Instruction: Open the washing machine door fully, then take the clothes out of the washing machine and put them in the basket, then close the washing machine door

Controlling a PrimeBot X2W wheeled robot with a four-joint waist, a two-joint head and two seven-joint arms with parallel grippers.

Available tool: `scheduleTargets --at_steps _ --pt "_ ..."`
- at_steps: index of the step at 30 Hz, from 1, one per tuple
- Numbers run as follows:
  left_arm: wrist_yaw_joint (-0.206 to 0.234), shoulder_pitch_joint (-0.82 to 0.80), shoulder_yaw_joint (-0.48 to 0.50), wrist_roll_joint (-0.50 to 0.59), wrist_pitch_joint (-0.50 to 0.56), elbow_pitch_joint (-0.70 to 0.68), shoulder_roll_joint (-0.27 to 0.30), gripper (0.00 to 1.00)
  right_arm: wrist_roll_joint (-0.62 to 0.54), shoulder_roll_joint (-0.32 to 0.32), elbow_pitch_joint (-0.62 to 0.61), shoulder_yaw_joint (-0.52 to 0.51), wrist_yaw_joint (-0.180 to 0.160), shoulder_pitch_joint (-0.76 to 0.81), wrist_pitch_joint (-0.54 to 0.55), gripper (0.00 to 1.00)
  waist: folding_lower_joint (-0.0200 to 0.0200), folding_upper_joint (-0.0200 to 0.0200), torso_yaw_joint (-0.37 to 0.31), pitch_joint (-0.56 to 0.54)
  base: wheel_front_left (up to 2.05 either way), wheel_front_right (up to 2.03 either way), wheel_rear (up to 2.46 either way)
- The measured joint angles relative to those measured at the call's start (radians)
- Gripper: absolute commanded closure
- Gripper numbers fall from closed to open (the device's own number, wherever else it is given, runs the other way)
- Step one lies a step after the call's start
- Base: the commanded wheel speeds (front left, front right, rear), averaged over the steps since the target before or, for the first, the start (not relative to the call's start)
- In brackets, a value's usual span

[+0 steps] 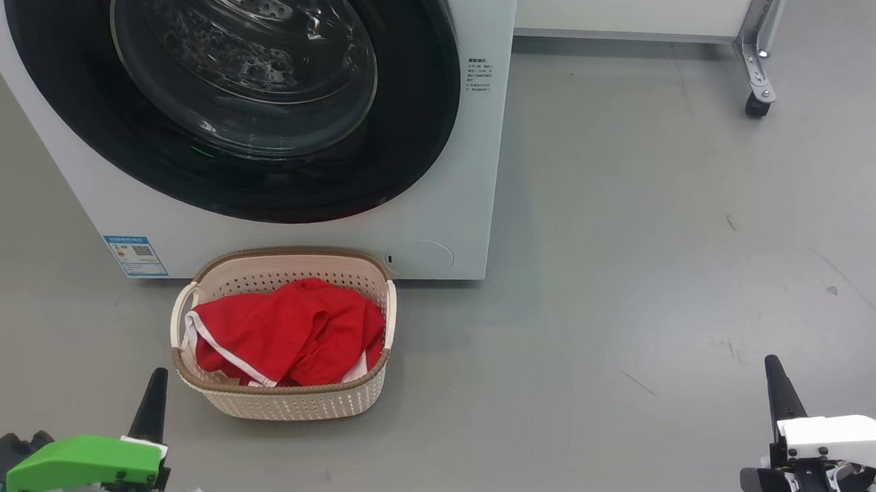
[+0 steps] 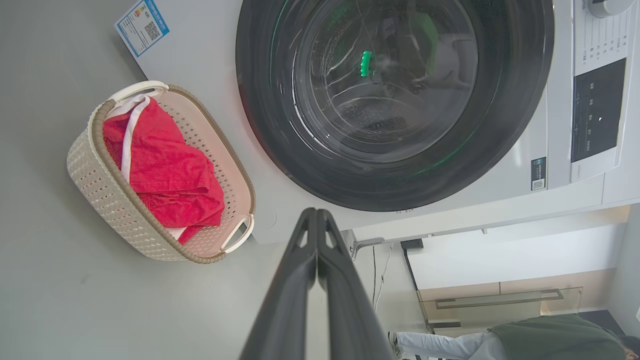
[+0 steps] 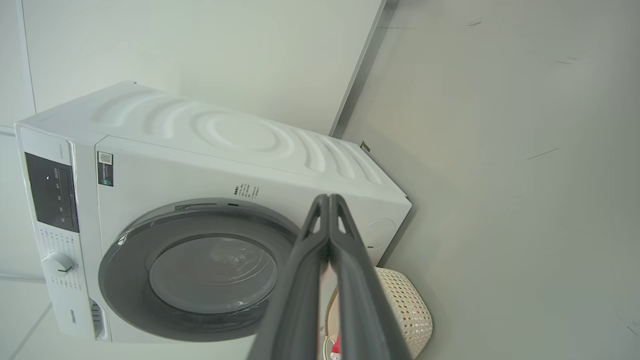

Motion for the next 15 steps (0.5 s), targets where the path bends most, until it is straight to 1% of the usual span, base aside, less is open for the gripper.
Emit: scheduleTargets --at_steps 15 --pt "-0.021 -0.012 0.043 -0.175 0.053 -0.01 0.002 1.0 0.182 0.011 0.015 -0.04 0.017 -0.03 0.052 1.0 0.0 0.0 -0.005 0.0 0.0 0.0 0.0"
